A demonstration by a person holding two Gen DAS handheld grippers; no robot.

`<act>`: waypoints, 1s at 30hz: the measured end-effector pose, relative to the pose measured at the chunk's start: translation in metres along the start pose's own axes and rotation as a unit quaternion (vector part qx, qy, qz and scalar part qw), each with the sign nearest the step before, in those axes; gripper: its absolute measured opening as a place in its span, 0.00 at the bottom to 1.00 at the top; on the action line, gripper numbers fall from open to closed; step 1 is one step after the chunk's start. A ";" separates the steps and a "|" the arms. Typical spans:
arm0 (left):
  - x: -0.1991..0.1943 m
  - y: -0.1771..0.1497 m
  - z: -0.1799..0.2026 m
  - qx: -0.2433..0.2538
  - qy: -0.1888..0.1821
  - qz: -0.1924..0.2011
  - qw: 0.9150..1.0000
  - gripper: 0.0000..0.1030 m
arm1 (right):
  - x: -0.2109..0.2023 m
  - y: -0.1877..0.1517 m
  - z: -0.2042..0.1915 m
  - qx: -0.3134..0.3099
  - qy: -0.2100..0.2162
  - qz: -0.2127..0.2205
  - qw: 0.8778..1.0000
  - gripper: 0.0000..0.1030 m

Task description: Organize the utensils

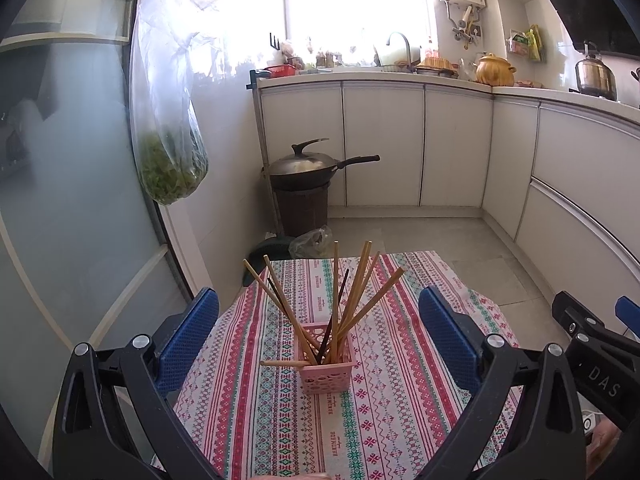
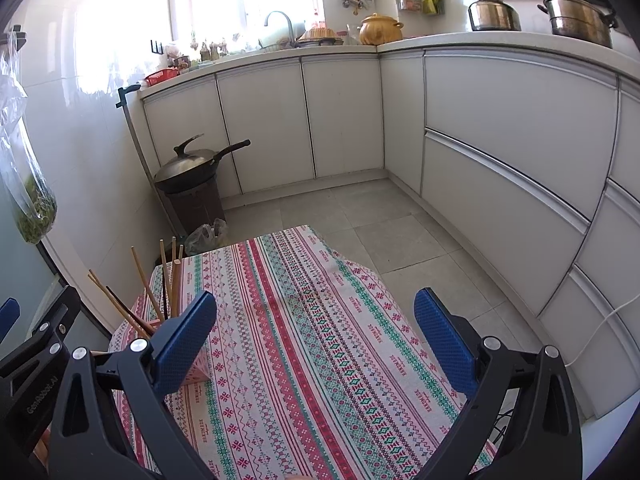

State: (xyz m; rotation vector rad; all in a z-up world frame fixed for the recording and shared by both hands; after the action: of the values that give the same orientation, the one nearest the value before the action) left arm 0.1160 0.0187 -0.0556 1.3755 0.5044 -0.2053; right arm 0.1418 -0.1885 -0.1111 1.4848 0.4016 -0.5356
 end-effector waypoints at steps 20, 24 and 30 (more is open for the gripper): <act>0.003 -0.005 0.002 0.009 0.001 0.003 1.000 0.93 | 0.007 -0.004 0.000 -0.001 0.003 -0.014 1.000 0.94; -0.002 -0.004 0.003 0.007 -0.005 0.010 1.000 0.92 | 0.008 -0.005 0.000 0.000 0.003 -0.016 1.000 0.94; 0.004 -0.006 0.002 0.002 -0.004 -0.012 1.000 0.93 | 0.008 -0.004 0.000 -0.001 0.003 -0.015 1.000 0.94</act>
State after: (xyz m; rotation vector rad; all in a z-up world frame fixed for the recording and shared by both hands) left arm 0.1172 0.0167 -0.0621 1.3723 0.5137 -0.2310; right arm 0.1456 -0.1894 -0.1190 1.4807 0.4287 -0.5548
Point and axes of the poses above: each gripper's, at about its wrist camera, not at the fingertips, and x roughly the way its jaws point, z to its right, y to its top, the point moved 9 cm from there along x, roughly the way its jaws point, and after that the axes turned 12 degrees about -x, right-handed, at the moved point
